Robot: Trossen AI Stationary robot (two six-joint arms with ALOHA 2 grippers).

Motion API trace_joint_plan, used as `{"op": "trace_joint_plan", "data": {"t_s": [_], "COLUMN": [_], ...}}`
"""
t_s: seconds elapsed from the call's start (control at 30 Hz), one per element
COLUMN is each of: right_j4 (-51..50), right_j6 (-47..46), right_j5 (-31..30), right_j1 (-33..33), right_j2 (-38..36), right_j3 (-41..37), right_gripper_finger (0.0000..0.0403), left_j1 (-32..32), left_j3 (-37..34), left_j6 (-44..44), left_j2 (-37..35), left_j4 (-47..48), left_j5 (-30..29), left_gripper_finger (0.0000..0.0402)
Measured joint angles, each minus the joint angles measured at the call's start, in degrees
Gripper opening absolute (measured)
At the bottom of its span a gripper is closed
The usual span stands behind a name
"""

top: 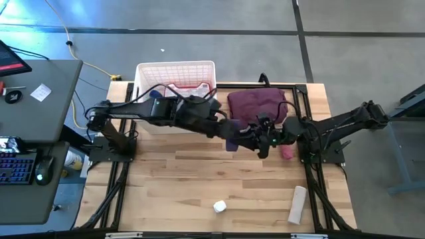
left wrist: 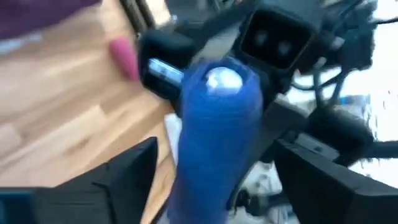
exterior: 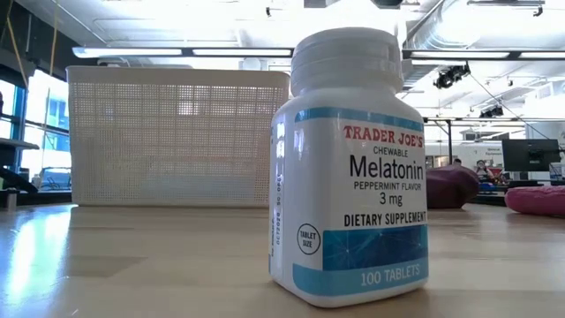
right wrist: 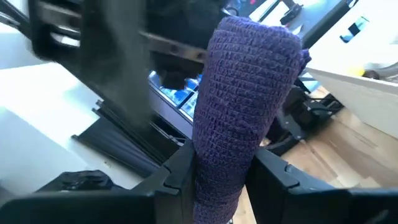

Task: Pick & place medical supplies in basket/bin
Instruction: Put the blue bandage into the white bin

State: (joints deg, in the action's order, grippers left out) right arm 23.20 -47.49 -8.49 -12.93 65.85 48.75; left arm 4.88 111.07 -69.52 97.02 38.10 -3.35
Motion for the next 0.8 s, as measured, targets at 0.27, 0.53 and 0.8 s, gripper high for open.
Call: {"op": "trace_joint_plan", "data": {"t_s": [0.27,0.53,0.8], "right_j4": [-0.2,-0.8,-2.0], "right_j6": [1.4,1.1,1.0], "right_j5": [-1.4,-1.4,-1.5], "right_j1": [-0.7,-0.6,-0.5], "right_j2": [0.1,0.1,0.1], "right_j3": [-0.1,-0.1,-0.1], "right_gripper_finger": [0.0101,0.0105,0.0112], "left_j1": [0.7,0.7,0.6], "left_j3": [0.2,0.3,0.3], "left_j6": [-1.7,-0.7,4.1], "left_j2": [2.7,2.6,2.5], "left_j4": [-1.2,-2.0,1.9], "left_j5": [2.5,-0.2,-3.5], "left_gripper_finger": [0.0384,0.0306,0.0178]}}
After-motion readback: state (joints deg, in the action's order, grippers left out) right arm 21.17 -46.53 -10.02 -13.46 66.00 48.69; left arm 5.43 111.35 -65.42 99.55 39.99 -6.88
